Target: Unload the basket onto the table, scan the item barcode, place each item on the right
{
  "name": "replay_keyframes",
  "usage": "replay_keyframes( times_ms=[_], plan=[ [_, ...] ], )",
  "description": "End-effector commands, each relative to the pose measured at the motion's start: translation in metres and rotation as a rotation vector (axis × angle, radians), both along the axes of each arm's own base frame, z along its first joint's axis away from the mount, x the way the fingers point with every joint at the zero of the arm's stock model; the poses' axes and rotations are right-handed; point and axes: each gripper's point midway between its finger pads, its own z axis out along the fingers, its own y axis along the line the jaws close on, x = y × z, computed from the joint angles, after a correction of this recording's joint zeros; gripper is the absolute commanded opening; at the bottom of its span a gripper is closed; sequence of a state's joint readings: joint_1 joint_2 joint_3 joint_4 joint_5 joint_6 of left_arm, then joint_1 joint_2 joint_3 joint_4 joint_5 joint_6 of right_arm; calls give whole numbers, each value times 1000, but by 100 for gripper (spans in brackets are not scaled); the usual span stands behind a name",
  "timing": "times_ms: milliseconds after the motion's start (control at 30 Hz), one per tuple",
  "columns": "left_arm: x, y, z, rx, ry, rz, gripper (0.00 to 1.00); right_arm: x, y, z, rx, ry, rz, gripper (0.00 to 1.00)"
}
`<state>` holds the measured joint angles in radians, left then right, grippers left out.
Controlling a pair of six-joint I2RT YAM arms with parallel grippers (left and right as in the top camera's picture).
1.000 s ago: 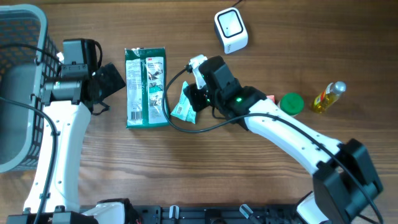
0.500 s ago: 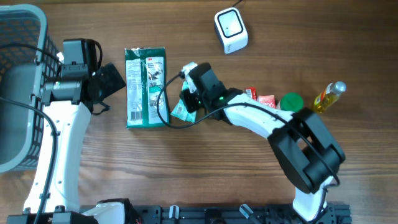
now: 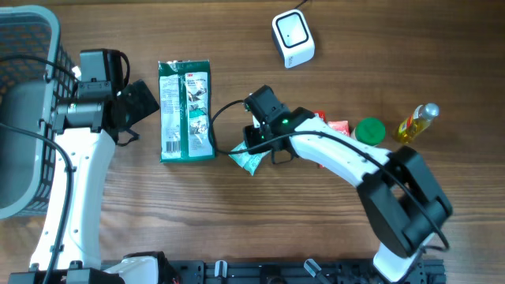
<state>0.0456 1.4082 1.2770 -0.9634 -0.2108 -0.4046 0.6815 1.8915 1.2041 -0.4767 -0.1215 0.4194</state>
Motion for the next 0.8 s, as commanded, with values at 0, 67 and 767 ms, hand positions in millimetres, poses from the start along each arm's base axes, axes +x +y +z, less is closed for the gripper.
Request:
replay_keyframes(
  times_ms=[0, 67, 767],
  plan=[
    [1, -2, 0, 2, 1, -12, 100, 5, -5, 61, 63, -111, -41, 42],
    [1, -2, 0, 2, 1, -12, 100, 10, -11, 75, 55, -162, -62, 42],
    [1, -2, 0, 2, 1, -12, 100, -65, -26, 21, 34, 186, -37, 4]
  ],
)
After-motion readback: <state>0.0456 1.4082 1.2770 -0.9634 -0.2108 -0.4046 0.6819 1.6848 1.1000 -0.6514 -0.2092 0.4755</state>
